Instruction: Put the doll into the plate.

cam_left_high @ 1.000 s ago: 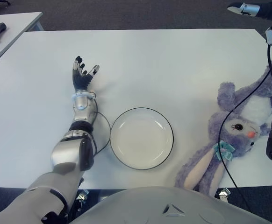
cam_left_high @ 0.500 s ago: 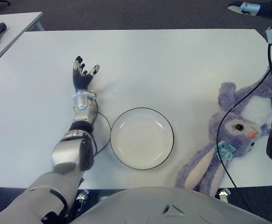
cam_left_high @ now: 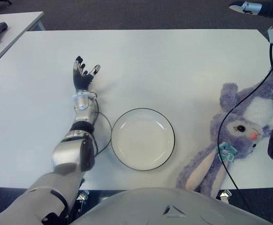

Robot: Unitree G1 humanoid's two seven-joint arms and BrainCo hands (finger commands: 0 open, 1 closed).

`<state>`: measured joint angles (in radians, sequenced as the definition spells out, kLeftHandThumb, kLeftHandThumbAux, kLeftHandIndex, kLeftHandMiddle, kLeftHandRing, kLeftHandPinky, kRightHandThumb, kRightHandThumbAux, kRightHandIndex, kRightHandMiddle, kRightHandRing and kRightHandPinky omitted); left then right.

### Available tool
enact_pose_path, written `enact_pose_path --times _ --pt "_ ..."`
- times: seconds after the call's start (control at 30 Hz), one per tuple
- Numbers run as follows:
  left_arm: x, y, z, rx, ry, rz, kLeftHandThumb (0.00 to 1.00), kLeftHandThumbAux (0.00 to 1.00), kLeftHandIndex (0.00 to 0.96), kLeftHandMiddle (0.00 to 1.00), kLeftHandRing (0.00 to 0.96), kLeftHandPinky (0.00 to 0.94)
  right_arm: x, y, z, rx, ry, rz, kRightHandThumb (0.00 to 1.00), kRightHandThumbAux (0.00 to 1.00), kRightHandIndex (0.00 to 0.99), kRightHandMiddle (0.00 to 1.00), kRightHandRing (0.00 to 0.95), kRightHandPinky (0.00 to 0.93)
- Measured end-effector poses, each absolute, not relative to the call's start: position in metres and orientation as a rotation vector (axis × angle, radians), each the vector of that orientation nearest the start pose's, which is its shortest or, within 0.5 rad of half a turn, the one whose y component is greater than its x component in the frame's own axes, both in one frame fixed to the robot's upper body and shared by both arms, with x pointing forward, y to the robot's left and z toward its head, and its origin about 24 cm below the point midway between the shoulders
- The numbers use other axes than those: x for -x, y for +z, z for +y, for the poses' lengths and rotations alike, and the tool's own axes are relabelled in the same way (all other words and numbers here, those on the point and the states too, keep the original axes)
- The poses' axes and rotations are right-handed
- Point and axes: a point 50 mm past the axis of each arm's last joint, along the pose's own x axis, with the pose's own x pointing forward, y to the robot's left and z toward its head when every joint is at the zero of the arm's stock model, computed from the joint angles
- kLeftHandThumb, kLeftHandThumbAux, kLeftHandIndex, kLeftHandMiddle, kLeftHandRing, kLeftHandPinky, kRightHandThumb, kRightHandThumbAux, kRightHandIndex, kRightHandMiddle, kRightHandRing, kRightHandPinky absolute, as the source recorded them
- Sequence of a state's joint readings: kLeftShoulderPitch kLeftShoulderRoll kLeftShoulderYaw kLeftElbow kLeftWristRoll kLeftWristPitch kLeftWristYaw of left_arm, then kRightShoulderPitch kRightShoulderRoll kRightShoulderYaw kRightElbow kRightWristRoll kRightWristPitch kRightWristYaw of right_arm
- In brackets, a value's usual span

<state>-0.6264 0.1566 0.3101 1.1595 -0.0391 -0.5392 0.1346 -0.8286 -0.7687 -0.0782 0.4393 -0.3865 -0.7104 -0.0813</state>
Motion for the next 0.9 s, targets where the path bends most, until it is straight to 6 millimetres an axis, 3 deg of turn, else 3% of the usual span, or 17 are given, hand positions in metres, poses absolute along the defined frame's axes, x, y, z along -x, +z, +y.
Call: enact_pose_path --times 0.9 --pt "-0.3363 0.0225 0.2150 0.035 0.334 -0.013 0.045 0.810 0.052 0.014 0.000 0.025 -0.3151 0.3035 -0.2384 1.079 -0.085 -1.077 0.079 0.572 0.069 0.139 0.111 0.109"
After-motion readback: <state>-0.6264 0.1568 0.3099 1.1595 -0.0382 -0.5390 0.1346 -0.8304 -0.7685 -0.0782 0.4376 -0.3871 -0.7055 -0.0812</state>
